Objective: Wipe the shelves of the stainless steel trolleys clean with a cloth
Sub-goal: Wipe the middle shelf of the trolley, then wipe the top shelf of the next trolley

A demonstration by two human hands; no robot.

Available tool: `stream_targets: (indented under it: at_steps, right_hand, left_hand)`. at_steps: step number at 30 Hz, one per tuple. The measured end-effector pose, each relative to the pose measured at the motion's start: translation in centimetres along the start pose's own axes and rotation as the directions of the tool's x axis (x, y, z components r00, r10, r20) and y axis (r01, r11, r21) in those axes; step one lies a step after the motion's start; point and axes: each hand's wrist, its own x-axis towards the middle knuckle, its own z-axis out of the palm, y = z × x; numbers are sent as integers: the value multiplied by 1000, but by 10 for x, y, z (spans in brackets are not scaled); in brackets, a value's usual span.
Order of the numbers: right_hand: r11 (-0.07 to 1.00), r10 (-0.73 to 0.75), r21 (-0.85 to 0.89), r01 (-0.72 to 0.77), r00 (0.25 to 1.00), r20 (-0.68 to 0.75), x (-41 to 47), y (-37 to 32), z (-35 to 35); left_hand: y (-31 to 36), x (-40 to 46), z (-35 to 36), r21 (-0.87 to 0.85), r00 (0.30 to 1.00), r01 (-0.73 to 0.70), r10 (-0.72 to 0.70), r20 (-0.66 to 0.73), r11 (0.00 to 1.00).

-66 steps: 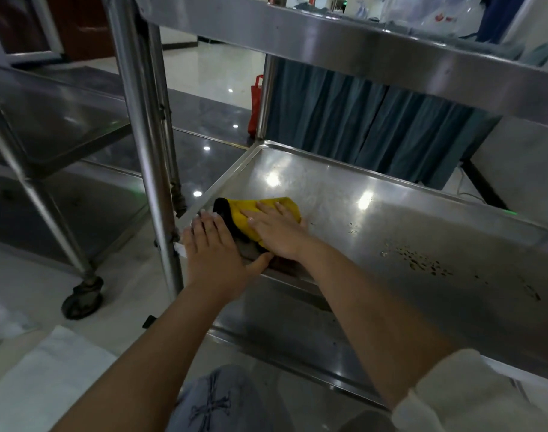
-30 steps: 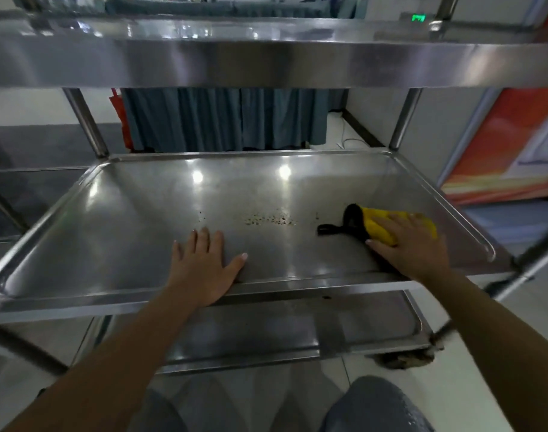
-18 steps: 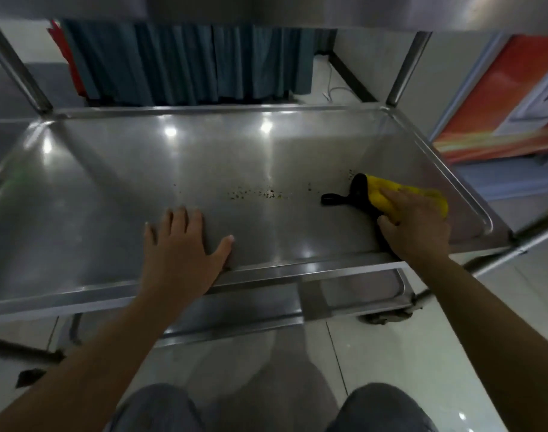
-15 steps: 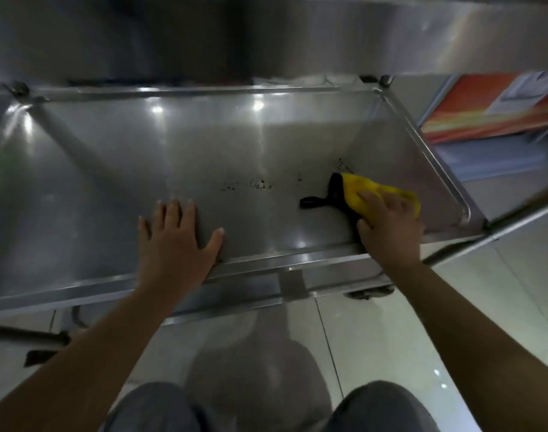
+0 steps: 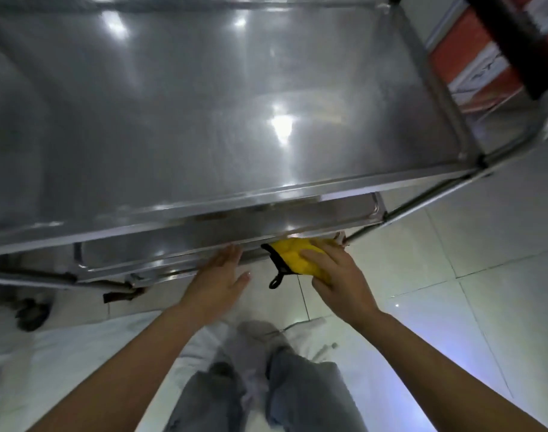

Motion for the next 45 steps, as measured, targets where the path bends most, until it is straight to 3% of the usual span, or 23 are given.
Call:
stream_targets:
  at_steps: [3, 8, 15, 19, 23, 27, 34, 41, 45]
  right_hand:
    - [999, -35, 24, 37, 997, -71, -28, -54, -58]
    - [994, -93, 27, 103, 963, -253, -53, -113, -153]
    - [976, -214, -82, 200, 851, -480, -59, -92, -272]
    - [961, -273, -191, 202, 814, -513, -67, -36, -336]
    - [969, -217, -211, 125, 840, -498, -79, 28, -392]
    - [962, -172, -273, 26, 833, -525, -86, 86, -440]
    - [945, -197, -327, 14, 822, -534, -60, 183, -500]
    - [932, -238, -362, 36, 812, -533, 19, 281, -550]
    - [929, -287, -356, 104, 811, -511, 67, 317, -586]
  left_hand:
    - [43, -47, -49, -241, 995, -87, 72, -70, 967]
    - [131, -94, -131, -346, 971, -237, 215, -101, 908]
    - [295, -102, -183, -464, 905, -423, 387, -175, 778]
    - [397, -80, -175, -699, 915, -346, 388, -106, 625]
    - [502, -60, -144, -909, 934, -128, 356, 24, 396]
    - [579, -33, -121, -920, 925, -65, 370, 91, 387]
    - [651, 52, -111, -905, 942, 8, 301, 149, 424]
    - [704, 188, -127, -679, 935, -246, 353, 21, 692]
    - [708, 246, -149, -573, 900, -402, 423, -103, 715]
